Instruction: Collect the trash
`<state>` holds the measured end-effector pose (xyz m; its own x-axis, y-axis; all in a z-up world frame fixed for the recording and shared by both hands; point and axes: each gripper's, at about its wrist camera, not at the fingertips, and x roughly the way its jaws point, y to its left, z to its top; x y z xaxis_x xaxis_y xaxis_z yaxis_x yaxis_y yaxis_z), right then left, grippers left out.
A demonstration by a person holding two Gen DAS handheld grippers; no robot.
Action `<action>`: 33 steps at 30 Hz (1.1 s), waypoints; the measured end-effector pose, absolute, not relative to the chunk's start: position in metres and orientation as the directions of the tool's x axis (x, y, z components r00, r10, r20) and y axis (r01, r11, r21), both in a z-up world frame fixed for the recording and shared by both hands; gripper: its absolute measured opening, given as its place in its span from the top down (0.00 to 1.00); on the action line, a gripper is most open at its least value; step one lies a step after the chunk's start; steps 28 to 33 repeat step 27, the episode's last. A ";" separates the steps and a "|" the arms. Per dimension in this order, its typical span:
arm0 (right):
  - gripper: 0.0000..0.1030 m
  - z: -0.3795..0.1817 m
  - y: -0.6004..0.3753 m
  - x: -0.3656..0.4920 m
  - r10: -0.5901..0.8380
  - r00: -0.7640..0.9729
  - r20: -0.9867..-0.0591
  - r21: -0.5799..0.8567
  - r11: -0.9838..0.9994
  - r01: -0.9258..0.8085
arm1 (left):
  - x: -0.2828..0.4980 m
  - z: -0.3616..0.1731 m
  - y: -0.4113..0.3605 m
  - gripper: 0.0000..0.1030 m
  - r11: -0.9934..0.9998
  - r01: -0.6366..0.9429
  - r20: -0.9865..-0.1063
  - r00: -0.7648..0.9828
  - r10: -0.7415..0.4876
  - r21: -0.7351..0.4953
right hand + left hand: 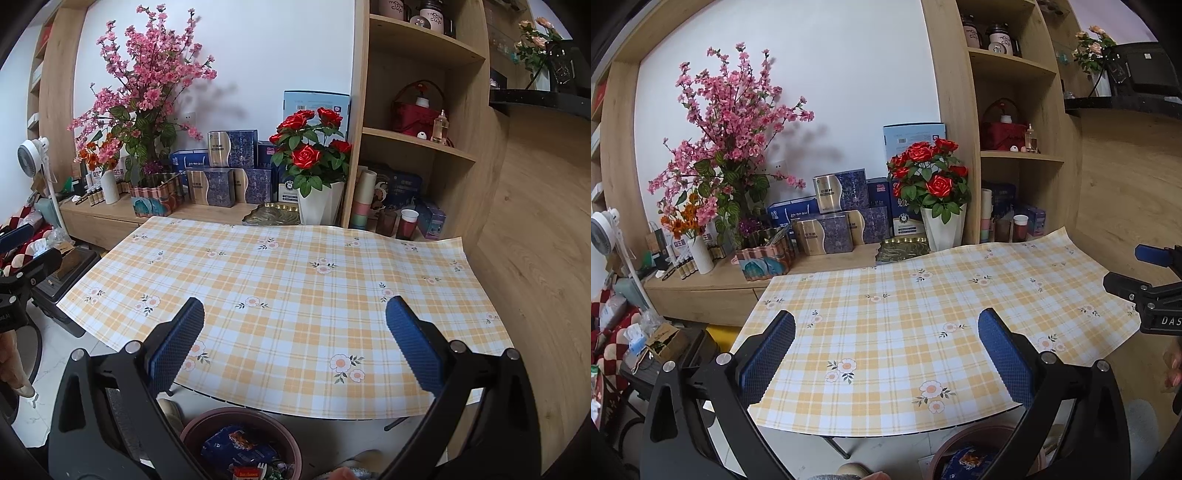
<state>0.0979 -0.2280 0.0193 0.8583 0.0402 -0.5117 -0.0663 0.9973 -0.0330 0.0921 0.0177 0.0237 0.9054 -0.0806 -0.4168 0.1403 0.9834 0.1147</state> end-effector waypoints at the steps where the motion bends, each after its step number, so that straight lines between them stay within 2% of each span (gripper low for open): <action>1: 0.06 0.019 -0.228 0.098 0.039 0.858 -0.512 -0.034 0.997 -0.065 | 0.092 0.024 0.018 0.06 0.984 0.140 -0.418 0.905 -0.081 0.112; 33: 0.06 0.016 -0.230 0.099 0.035 0.855 -0.517 -0.035 0.998 -0.062 | 0.093 0.024 0.023 0.06 0.987 0.130 -0.424 0.902 -0.077 0.096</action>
